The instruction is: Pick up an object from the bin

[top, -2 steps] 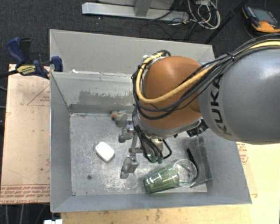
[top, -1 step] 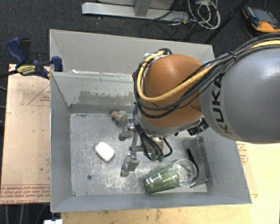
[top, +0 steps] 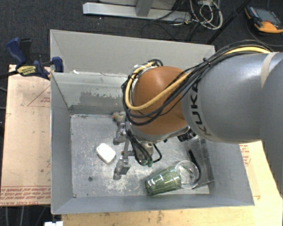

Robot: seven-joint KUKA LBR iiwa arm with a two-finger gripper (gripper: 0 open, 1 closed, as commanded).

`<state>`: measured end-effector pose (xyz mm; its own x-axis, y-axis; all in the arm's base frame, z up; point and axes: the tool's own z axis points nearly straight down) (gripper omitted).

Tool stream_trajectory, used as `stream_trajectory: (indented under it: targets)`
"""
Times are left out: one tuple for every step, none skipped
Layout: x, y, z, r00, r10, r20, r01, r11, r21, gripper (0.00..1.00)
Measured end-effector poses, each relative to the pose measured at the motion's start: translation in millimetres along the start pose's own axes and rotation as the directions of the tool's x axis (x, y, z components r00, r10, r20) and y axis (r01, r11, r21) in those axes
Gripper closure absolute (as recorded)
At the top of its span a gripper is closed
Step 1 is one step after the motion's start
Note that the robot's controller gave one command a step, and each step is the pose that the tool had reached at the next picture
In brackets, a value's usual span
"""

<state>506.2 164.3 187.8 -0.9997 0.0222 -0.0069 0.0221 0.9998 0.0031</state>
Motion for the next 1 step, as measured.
stream_trajectory:
  targets:
    - [6.3,-30.2,31.9,0.998,0.059,-0.009,-0.059,0.998,0.003,0.00]
